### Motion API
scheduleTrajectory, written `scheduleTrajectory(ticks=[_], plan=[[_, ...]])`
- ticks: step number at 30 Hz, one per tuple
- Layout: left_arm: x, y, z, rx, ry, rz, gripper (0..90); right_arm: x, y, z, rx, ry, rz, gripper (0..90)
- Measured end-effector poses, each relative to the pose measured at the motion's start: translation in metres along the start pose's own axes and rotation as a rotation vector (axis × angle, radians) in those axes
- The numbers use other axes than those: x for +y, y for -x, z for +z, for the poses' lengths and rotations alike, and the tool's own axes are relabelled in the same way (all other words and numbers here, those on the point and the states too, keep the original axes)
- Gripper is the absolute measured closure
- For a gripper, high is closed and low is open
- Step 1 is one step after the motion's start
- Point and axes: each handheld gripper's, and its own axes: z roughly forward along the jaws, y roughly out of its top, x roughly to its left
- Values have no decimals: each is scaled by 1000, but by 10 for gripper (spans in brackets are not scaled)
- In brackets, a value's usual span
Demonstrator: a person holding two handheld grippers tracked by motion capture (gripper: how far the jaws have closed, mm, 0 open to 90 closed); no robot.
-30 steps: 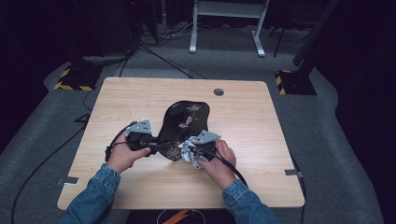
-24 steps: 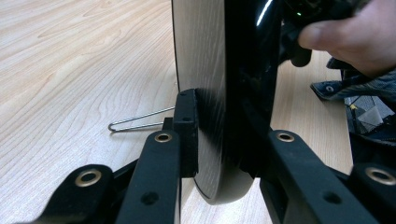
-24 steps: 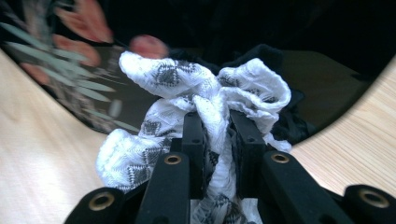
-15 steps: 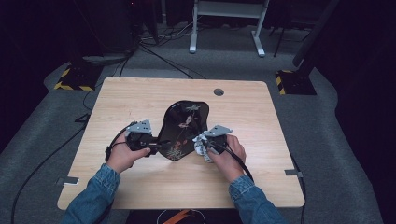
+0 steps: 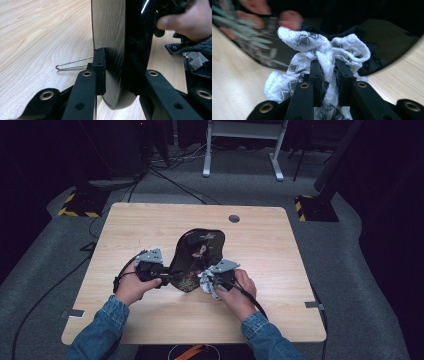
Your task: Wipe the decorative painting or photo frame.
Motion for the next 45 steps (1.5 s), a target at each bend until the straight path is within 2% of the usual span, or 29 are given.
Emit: scheduleTrajectory(ticks=[8,11,14,15,17,25,29,33,36,38,45], plan=[[0,-1,-1,27,2,-19,778,5,-23,5,67,22,-21,785],[0,-1,-1,29,1,-21,779,5,-25,7,79,22,-28,786],[0,-1,-1,31,0,-22,778,3,-22,7,92,27,-11,787],[0,-1,-1,29,-1,-22,777,1,-18,8,67,11,-20,787],[0,-1,-1,27,0,-22,776,-1,-16,8,59,5,-22,787],[0,-1,-1,19,2,-25,766,-13,12,8,-11,-28,26,786],[0,-1,-1,18,2,-27,765,-15,20,7,-41,-35,40,787],[0,-1,-1,16,2,-29,764,-16,22,7,-57,-36,44,786],[0,-1,0,17,2,-29,764,-16,19,8,-59,-41,38,786],[0,-1,0,16,3,-33,763,-15,15,9,-40,-40,36,786],[0,0,0,29,2,-32,769,-9,-17,15,42,-32,-29,785]])
